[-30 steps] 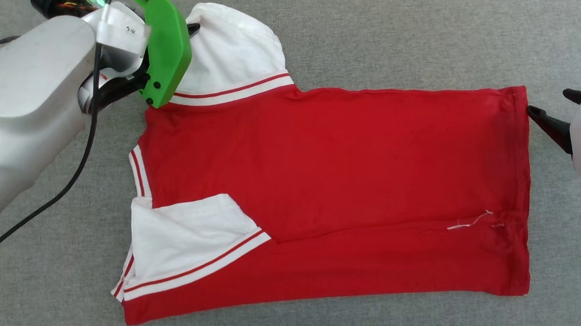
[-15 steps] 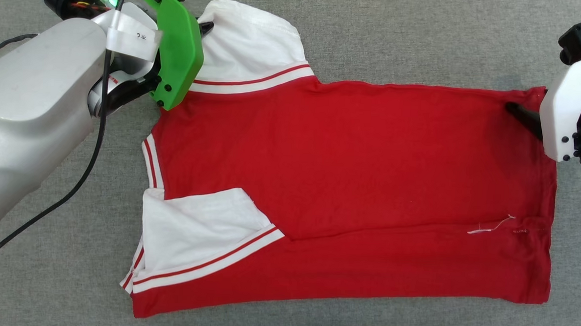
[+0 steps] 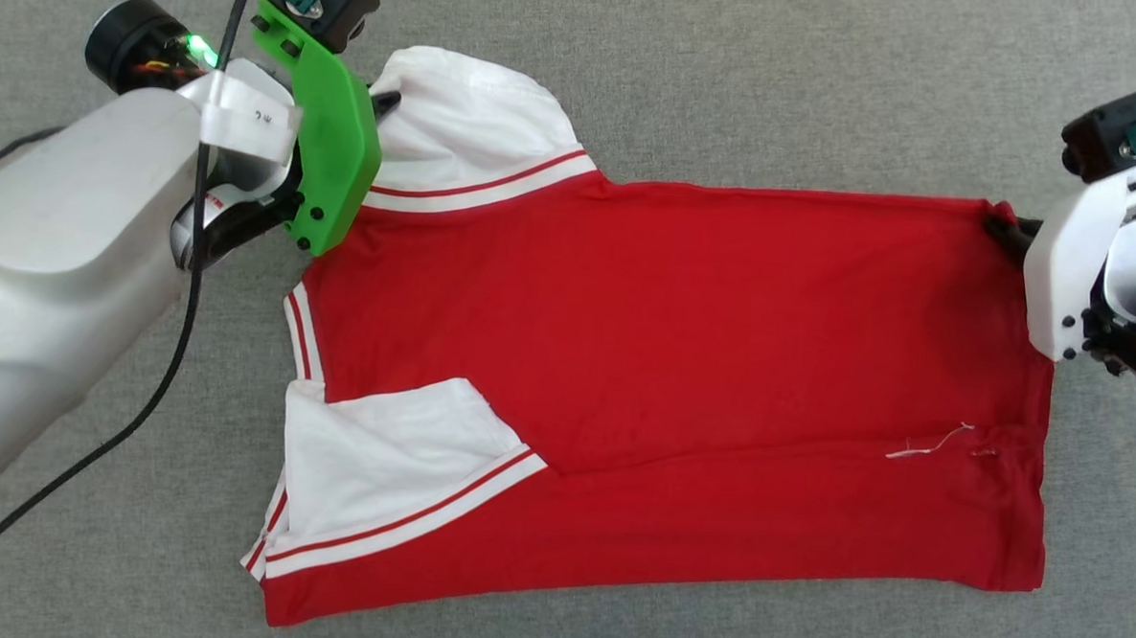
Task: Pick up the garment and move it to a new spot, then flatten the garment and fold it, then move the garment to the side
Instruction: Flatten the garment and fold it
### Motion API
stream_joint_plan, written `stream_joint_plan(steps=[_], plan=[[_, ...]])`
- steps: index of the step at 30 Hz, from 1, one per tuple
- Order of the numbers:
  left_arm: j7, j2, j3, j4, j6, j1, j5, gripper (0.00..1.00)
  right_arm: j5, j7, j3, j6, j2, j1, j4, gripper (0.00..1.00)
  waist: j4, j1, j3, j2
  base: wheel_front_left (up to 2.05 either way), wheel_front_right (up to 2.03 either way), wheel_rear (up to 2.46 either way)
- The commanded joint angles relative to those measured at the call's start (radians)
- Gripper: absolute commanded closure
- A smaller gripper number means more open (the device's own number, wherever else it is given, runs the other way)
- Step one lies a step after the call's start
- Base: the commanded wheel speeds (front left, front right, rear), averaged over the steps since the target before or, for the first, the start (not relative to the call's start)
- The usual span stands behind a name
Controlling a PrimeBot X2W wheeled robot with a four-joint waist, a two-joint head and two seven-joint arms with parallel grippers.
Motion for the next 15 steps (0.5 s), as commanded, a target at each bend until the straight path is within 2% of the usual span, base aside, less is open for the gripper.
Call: stream_joint_plan(steps=[1,10,15], plan=[[-0.015,0.001,-0.001,0.006,-0.004,0.031,-0.009,1.00,0.003,-0.035,0.016,-0.001,-0.017,0.028,-0.001,1.00,-0.001,0.0000,-0.049,-0.0001,0.00,0.00,0.00],[-0.091,0.023,-0.002,-0.026,0.002,0.167,-0.023,1.00,0.016,-0.225,0.070,-0.001,-0.061,0.113,-0.056,1.00,0.007,0.0000,-0.165,-0.0001,0.00,0.00,0.00],[-0.142,0.077,-0.002,-0.099,0.043,0.277,-0.029,1.00,0.029,-0.287,0.084,-0.001,-0.087,0.195,-0.095,1.00,0.014,0.0000,-0.234,-0.0001,0.00,0.00,0.00]])
